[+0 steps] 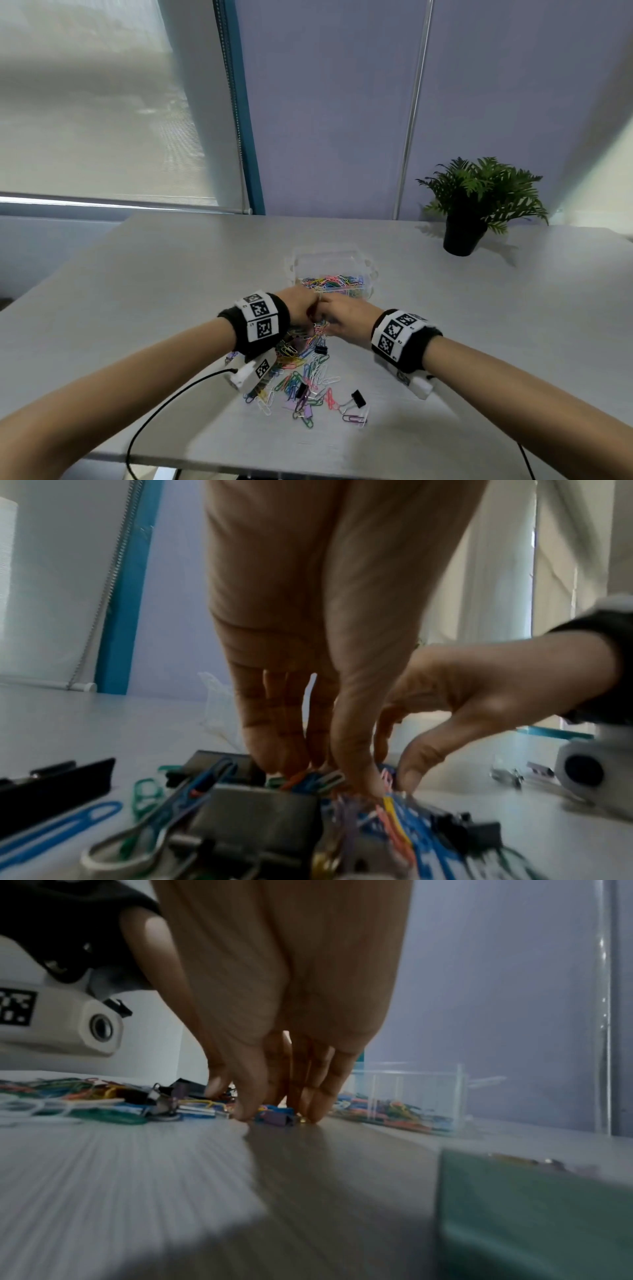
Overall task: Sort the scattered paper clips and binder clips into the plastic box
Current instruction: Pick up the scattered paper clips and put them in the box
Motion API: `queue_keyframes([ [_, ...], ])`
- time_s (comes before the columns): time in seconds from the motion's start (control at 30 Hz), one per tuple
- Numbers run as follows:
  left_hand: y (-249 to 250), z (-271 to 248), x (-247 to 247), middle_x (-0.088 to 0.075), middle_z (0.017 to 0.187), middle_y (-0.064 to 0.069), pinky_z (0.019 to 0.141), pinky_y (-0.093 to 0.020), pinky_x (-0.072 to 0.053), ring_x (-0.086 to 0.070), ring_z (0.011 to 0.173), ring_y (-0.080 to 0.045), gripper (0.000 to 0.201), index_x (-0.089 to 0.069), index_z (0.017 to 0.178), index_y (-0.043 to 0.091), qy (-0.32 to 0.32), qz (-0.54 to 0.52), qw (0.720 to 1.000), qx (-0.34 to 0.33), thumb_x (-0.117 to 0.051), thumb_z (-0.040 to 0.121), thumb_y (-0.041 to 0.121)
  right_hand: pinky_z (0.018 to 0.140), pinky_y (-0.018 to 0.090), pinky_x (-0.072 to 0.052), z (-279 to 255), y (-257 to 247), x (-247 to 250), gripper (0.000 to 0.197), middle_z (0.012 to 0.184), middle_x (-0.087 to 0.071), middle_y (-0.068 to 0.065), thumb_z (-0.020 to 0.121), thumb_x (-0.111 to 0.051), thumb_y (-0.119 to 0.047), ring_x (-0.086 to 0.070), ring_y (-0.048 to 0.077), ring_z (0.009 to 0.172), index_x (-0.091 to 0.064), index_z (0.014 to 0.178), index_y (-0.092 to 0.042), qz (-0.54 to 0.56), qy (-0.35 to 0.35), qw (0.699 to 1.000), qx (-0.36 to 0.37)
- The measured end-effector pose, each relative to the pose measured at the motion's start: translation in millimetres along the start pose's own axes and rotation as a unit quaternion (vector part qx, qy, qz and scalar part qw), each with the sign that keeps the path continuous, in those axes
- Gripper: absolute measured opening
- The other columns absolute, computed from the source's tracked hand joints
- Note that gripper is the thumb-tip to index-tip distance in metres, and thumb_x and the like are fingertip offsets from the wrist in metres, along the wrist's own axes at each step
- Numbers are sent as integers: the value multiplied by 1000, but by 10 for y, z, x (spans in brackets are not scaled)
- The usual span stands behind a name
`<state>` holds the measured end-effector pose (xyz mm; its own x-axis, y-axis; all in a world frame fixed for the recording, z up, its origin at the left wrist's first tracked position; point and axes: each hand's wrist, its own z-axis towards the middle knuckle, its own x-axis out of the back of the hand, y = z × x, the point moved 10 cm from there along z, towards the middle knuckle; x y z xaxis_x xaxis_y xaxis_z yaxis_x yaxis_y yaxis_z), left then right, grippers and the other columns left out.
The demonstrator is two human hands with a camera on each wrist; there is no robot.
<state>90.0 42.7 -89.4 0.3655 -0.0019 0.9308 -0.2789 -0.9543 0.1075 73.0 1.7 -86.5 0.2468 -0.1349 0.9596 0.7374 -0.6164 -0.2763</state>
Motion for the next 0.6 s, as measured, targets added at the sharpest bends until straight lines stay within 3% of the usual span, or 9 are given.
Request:
queue_keyframes([
  [0.1, 53, 48, -52, -65, 108, -17, 87, -35, -48, -61, 103, -31, 32, -60, 104, 5, 11, 15, 1000, -6, -70, 77, 19, 72, 29, -38, -79, 85, 1, 10, 95, -54, 2, 80, -63, -12, -50, 20, 88, -58, 89, -12, 24, 0, 1000, -12],
  [0.2, 113, 63, -70, -65, 112, -14, 85, -31, -45, -58, 106, -28, 29, -62, 107, 6, 5, 15, 1000, -13, -67, 81, 16, 67, 27, -36, -196, 222, -29, 12, 74, -50, -9, 81, -63, -12, -48, 14, 75, -53, 80, -19, 40, -48, 997, -44],
  [0.27, 149, 71, -74, -66, 111, -11, 80, -27, -42, -58, 106, -25, 27, -64, 106, 8, -4, 1, 1000, -25, -68, 80, 15, 65, 26, -38, -264, 292, -27, 4, 74, -55, -6, 83, -63, -15, -51, 14, 72, -59, 84, -17, 36, -66, 995, -61],
  [0.4, 192, 73, 30, -70, 104, -11, 75, -22, -40, -62, 95, -23, 18, -69, 99, 8, 12, -46, 997, -52, -64, 82, 12, 64, 18, -39, -369, 365, 45, 12, 91, -67, 7, 85, -60, -14, -51, 10, 77, -65, 94, -7, 57, -54, 994, -76],
  [0.5, 195, 66, 94, -71, 102, -11, 77, -26, -45, -58, 81, -14, 14, -69, 96, 8, 16, -83, 995, -60, -63, 84, 13, 62, 6, -38, -400, 459, 138, 9, 86, -66, 2, 82, -64, -11, -54, 7, 73, -66, 90, -8, 128, -17, 987, -97],
  [0.6, 127, 68, 176, -71, 95, -13, 71, -25, -49, -59, 67, -11, 11, -68, 93, 6, 36, -137, 988, -55, -63, 84, 9, 68, 11, -44, -393, 551, 143, 7, 76, -66, -3, 79, -69, -11, -58, 1, 66, -65, 80, -17, 198, -13, 974, -112],
])
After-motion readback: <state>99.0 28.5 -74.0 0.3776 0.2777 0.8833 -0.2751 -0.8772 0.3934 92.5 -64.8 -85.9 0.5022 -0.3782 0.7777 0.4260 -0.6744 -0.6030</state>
